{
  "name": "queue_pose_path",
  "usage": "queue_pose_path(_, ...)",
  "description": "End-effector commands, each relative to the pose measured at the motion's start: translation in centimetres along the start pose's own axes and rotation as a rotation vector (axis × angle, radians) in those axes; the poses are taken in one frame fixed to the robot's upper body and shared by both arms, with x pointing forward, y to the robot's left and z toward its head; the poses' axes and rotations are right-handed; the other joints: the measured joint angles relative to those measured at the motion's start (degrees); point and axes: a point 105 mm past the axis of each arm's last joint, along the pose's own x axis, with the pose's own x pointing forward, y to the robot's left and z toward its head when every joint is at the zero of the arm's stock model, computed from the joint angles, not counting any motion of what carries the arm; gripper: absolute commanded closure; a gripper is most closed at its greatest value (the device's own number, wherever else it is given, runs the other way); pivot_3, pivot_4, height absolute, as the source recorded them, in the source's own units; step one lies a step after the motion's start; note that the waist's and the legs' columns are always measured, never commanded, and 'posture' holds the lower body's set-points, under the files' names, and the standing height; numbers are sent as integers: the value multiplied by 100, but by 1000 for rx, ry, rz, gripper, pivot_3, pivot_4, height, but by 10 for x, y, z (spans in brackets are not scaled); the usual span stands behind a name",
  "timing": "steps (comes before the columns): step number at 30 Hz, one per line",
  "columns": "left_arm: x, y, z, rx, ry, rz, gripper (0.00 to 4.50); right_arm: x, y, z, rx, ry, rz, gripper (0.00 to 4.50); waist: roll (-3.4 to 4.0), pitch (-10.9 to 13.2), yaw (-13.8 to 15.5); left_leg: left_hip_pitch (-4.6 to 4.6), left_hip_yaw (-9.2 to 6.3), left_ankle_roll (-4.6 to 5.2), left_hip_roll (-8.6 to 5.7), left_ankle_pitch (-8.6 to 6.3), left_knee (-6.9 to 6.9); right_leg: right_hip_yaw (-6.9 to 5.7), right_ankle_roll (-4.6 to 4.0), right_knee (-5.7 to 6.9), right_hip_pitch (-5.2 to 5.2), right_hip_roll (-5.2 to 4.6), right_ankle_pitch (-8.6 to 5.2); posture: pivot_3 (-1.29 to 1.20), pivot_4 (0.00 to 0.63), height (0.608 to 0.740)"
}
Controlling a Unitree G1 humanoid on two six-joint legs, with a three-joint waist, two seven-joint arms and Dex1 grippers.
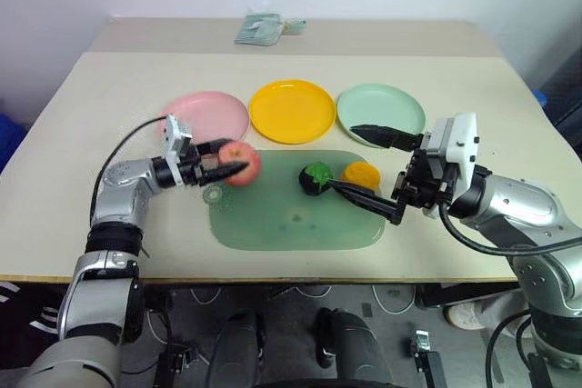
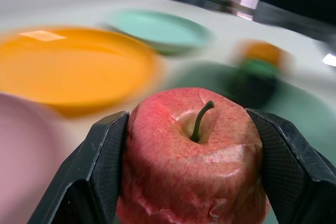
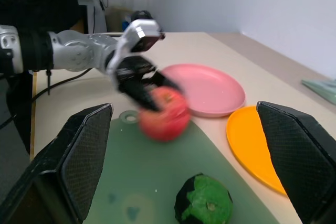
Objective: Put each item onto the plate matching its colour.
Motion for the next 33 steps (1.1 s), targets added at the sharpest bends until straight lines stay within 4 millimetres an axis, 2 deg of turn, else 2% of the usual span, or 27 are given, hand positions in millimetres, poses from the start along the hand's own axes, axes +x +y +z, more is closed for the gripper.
queue_pose_path(1,8,37,45,67,-168,285,1523,6,-15,12,-58,-64,-64,0,-1,0,-3,-1,0,0,0,0,2,0,1,0,0,0,1,0,150,740)
queue_pose_path(5,6,52,47,84,-168,437,1523,23,-34,3,-67,-42,-178,0,-5,-2,-56,2,4,1,-2,-1,-2,0,6,1,0,0,3,0,150,740)
queue_pose_path(11,-8,73,39,102,-136,641,1523,42,-47,-4,-75,-26,-264,0,-5,-2,-58,2,7,1,1,0,-6,0,5,9,-6,5,3,0,150,740)
queue_pose_path(13,-8,74,38,111,-131,665,1523,48,-43,-3,-86,-31,-255,0,-5,-2,-52,2,8,0,1,0,-5,0,5,8,-6,4,3,0,150,740)
queue_pose_path(19,-10,75,35,122,-116,673,1523,47,-43,-4,-87,-29,-244,0,-5,-2,-15,-1,7,0,-2,0,-5,0,6,2,-3,0,4,0,150,740)
queue_pose_path(21,-9,72,35,129,-114,640,548,46,-43,-3,-89,-29,-243,0,-5,-2,-22,-1,8,0,-2,0,-5,0,6,2,-3,1,4,0,150,740)
queue_pose_path(22,-9,71,36,153,-112,630,183,46,-43,-3,-94,-28,-241,0,-5,-2,-25,1,8,0,-1,0,-5,0,6,3,-3,1,4,0,150,740)
queue_pose_path(23,-8,69,37,171,-118,618,34,46,-43,-2,-97,-29,-239,0,-5,-2,-26,1,7,0,-1,0,-5,0,6,3,-3,2,4,0,150,740)
queue_pose_path(28,-6,61,50,187,-171,533,34,49,-42,-6,-49,-4,-224,0,-5,-2,-29,1,8,0,0,0,-5,-1,6,4,-4,3,4,0,150,740)
queue_pose_path(31,-15,64,62,226,-179,514,34,53,-42,-5,-40,-7,-217,0,-5,-2,-41,1,8,0,0,0,-5,-1,6,5,-4,3,4,0,150,740)
queue_pose_path(33,-16,57,74,181,-239,421,34,54,-41,-7,-37,10,-205,0,-5,-2,-55,2,8,0,1,0,-6,-1,6,6,-5,3,4,0,150,740)
